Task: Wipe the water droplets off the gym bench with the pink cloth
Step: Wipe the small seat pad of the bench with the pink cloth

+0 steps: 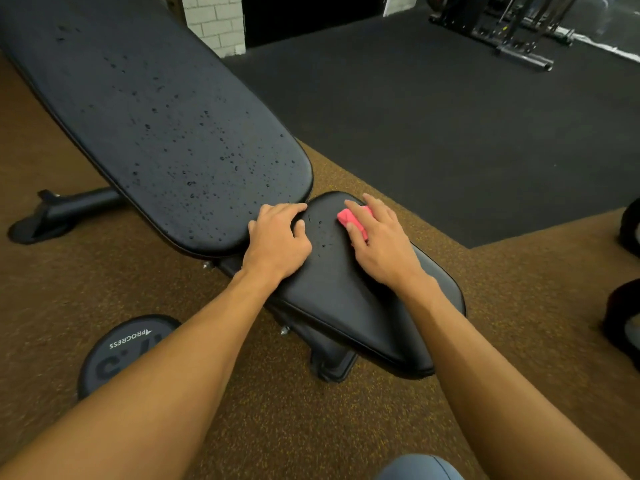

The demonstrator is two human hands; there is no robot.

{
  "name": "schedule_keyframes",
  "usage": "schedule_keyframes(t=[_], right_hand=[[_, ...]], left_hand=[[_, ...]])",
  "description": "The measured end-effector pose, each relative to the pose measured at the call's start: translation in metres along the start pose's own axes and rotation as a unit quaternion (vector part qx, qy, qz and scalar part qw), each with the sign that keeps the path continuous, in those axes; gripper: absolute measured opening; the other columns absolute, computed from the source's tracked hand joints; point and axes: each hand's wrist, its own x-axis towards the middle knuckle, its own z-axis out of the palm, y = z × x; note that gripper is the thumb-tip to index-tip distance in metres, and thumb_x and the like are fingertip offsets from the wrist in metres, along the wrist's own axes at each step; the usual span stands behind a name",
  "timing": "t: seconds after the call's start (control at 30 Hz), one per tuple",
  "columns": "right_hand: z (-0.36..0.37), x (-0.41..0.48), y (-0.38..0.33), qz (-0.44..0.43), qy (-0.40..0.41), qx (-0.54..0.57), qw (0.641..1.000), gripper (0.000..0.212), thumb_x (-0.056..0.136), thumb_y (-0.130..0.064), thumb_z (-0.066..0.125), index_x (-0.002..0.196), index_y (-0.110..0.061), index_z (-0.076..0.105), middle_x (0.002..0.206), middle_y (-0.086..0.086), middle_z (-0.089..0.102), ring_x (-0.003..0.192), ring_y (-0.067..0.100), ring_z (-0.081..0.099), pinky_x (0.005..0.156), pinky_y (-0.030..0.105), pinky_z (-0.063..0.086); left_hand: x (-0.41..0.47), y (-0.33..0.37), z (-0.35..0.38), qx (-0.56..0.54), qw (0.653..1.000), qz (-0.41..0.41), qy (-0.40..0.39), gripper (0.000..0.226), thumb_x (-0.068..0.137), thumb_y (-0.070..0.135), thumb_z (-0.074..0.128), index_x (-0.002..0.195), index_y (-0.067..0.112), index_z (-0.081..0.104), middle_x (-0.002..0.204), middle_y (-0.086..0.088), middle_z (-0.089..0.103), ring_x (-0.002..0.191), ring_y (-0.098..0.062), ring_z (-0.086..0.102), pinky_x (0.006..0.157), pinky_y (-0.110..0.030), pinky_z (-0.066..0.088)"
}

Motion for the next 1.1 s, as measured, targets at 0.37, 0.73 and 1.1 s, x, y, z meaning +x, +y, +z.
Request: schedule_keyframes(t=[0.37,0.73,1.1], right_hand=[[0.002,-0.025,0.002,-0.016,0.017,-0.017,1.0,0.047,0.114,-0.036,0.046,0.158,-0.019,0.05,0.165,0.008,0.044,0.156,0.032,0.033,0.131,0.043,0.026],[0.006,-0.021,-0.014,-0.108,-0.024,-0.004,0.994,0.045,0.115,-0.039,0.045,0.158,-0.029,0.051,0.165,-0.003,0.043,0.158,0.02,0.032,0.128,0.032,0.025],[0.022,0.027,-0.034,-0.133,-0.021,-0.012,0.991,0.04,0.115,-0.031,0.045,0.153,-0.022,0.056,0.16,0.004,0.048,0.153,0.027,0.037,0.129,0.044,0.028]], left_hand=[[-0.009,-0.006,-0.005,0.029,0.999,0.02,-0.026,0.045,0.109,0.029,0.05,0.153,0.025,0.055,0.155,0.007,0.057,0.142,-0.02,0.047,0.117,-0.052,0.04],[-0.016,-0.007,-0.005,-0.01,0.999,0.011,0.042,0.038,0.104,0.024,0.055,0.139,0.019,0.068,0.136,0.003,0.07,0.127,-0.021,0.057,0.108,-0.045,0.049],[-0.018,-0.01,-0.002,-0.045,0.996,-0.004,0.083,0.033,0.097,0.018,0.057,0.126,0.017,0.072,0.121,0.001,0.074,0.116,-0.02,0.062,0.102,-0.04,0.051]])
